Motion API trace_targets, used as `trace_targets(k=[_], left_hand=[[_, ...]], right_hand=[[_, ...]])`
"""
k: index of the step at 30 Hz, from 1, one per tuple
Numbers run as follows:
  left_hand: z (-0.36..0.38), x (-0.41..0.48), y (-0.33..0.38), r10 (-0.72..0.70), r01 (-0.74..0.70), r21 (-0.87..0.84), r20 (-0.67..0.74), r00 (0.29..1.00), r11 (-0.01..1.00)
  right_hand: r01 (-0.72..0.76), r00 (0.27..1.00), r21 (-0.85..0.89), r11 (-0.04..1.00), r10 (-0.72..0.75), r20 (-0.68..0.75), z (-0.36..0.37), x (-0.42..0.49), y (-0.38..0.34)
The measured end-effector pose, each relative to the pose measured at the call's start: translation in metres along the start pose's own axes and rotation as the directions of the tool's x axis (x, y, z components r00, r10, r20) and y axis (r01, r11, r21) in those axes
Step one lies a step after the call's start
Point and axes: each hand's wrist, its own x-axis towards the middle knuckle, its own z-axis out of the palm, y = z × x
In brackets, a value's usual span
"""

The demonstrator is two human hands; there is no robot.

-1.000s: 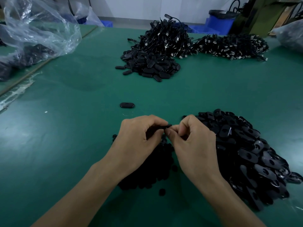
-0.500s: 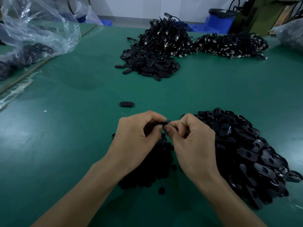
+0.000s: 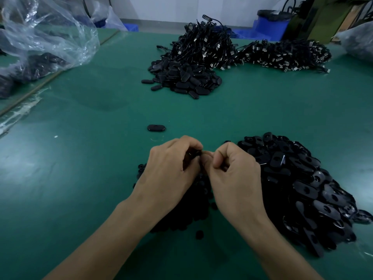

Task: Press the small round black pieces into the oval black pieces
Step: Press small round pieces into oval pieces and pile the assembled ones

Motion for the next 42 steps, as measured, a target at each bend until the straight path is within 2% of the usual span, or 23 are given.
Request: trace_targets(k=[5, 9, 14, 17, 20, 22, 25, 29, 36, 42], left_hand=[[-0.002, 0.002, -0.006, -0.014, 0.013, 0.021, 0.022, 1.0, 1.0], [-0.005, 0.004, -0.008, -0.033, 0.034, -0.027, 0.061, 0.998, 0.999], [-0.005, 0.003, -0.006, -0.033, 0.038, -0.12, 0.04, 0.999, 0.992], [-0.005, 0.002, -0.005, -0.085, 0.093, -0.21, 0.05, 0.995, 0.973], [-0.005, 0.003, -0.004, -0.137, 0.16, -0.327, 0.093, 0.986, 0.931], [-0.005, 0.004, -0.004, -0.165, 0.205, -0.394, 0.135, 0.977, 0.896], [-0.006, 0.007, -0.005, -0.215, 0.273, -0.505, 0.171, 0.961, 0.819], [-0.008, 0.01, -0.007, -0.277, 0.338, -0.626, 0.197, 0.94, 0.702], [-0.008, 0.011, -0.01, -0.289, 0.358, -0.636, 0.216, 0.933, 0.684], [-0.012, 0.011, -0.01, -0.257, 0.334, -0.596, 0.215, 0.942, 0.73]], right_hand=[[0.012, 0.994, 0.098, 0.995, -0.022, 0.104, -0.001, -0.001, 0.001], [0.064, 0.989, 0.096, 0.993, -0.076, 0.129, -0.003, -0.001, 0.001], [0.163, 0.983, 0.036, 0.986, -0.165, 0.075, -0.006, 0.0, 0.003], [0.25, 0.968, -0.041, 0.967, -0.25, 0.01, -0.006, 0.0, 0.004], [0.269, 0.962, -0.143, 0.952, -0.272, -0.002, -0.008, 0.003, 0.005], [0.265, 0.964, -0.166, 0.95, -0.261, 0.046, -0.011, 0.006, 0.006], [0.214, 0.97, -0.038, 0.976, -0.207, 0.13, -0.013, 0.008, 0.008], [0.104, 0.983, 0.091, 0.99, -0.117, 0.143, -0.012, 0.01, 0.01], [0.021, 0.976, 0.213, 0.977, -0.066, 0.206, -0.012, 0.011, 0.012], [0.0, 0.977, 0.231, 0.973, -0.049, 0.206, -0.014, 0.012, 0.013]])
